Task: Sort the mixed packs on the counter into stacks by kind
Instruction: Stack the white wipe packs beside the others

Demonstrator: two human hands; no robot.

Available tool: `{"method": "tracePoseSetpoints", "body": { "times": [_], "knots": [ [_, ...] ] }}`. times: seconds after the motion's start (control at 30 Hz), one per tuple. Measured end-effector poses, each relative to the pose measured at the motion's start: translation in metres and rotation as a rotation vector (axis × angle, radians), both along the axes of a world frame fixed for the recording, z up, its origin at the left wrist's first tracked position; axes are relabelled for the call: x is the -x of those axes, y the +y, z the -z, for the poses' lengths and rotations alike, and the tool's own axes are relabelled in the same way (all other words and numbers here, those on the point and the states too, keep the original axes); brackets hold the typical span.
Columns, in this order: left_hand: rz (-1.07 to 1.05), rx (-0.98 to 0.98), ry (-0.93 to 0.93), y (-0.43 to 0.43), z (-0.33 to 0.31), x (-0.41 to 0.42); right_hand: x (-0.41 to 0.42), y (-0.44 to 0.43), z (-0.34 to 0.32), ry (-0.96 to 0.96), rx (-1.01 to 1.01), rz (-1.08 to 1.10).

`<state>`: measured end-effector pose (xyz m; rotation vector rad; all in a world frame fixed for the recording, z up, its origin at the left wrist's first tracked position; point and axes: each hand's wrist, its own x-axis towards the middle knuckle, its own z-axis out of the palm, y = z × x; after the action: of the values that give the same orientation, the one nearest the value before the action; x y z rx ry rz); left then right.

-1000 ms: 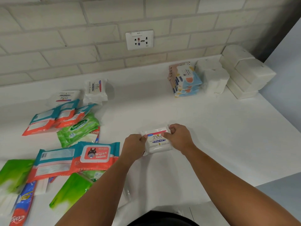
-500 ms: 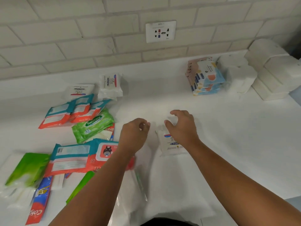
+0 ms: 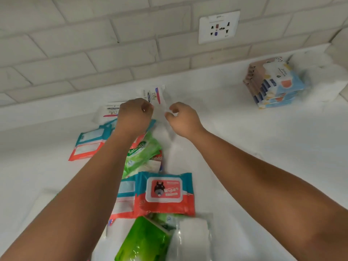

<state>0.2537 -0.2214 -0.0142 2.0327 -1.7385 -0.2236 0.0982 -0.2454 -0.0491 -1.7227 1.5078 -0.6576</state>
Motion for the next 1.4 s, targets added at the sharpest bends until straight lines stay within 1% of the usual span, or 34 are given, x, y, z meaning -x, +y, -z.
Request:
{"method": "tracePoseSetpoints", "body": {
  "times": [0.1,0.23,0.4,0.53,0.6,0.7,0.8,0.9,0.97,1.03,1.1,1.17,1.27,1.33,1.4],
  "knots": [
    [-0.008,-0.065,0.005,-0.02,0.008,-0.018,-0.019,-0.021,0.0,0.012,-0.055,0.014],
    [-0.001,-0.172,0.002,-0.041,0.015,-0.027,-0.036,-0.041,0.004,-0.022,-0.137,0.055],
    [-0.028,-0.222,0.044,-0.064,0.024,-0.03,-0.051,-0.057,0.017,-0.098,-0.212,0.141],
    [-0.105,-0.26,0.087,-0.068,0.026,-0.033,-0.057,-0.057,0.014,-0.08,-0.216,0.141],
    [-0.167,-0.283,0.152,-0.069,0.023,-0.036,-0.056,-0.056,0.013,-0.1,-0.196,0.13],
    [-0.264,-0.285,0.341,-0.06,0.017,-0.039,-0.055,-0.051,0.007,-0.177,-0.15,0.121],
    [-0.247,-0.257,0.497,-0.039,0.015,-0.031,-0.054,-0.042,0.0,-0.267,-0.126,0.126],
    [-0.246,-0.132,0.682,-0.014,0.007,-0.017,-0.051,-0.025,-0.011,-0.483,-0.152,0.136],
    [-0.22,-0.051,0.727,0.001,0.005,-0.009,-0.047,-0.013,-0.017,-0.599,-0.141,0.192],
    [-0.193,-0.029,0.856,0.017,0.003,-0.002,-0.039,-0.002,-0.023,-0.63,-0.094,0.281],
    [-0.192,-0.035,0.958,0.03,0.004,0.005,-0.026,0.009,-0.026,-0.654,-0.076,0.306],
    [-0.233,-0.026,0.981,0.039,0.003,0.009,-0.009,0.019,-0.03,-0.688,-0.099,0.257],
    [-0.27,-0.025,0.955,0.047,0.001,0.008,0.023,0.038,-0.038,-0.706,-0.154,0.157],
    [-0.23,-0.053,0.936,0.056,-0.003,0.011,0.048,0.049,-0.044,-0.736,-0.178,0.113],
    [-0.164,-0.093,0.94,0.067,-0.007,0.02,0.074,0.057,-0.051,-0.723,-0.198,0.087]
  ]
}}
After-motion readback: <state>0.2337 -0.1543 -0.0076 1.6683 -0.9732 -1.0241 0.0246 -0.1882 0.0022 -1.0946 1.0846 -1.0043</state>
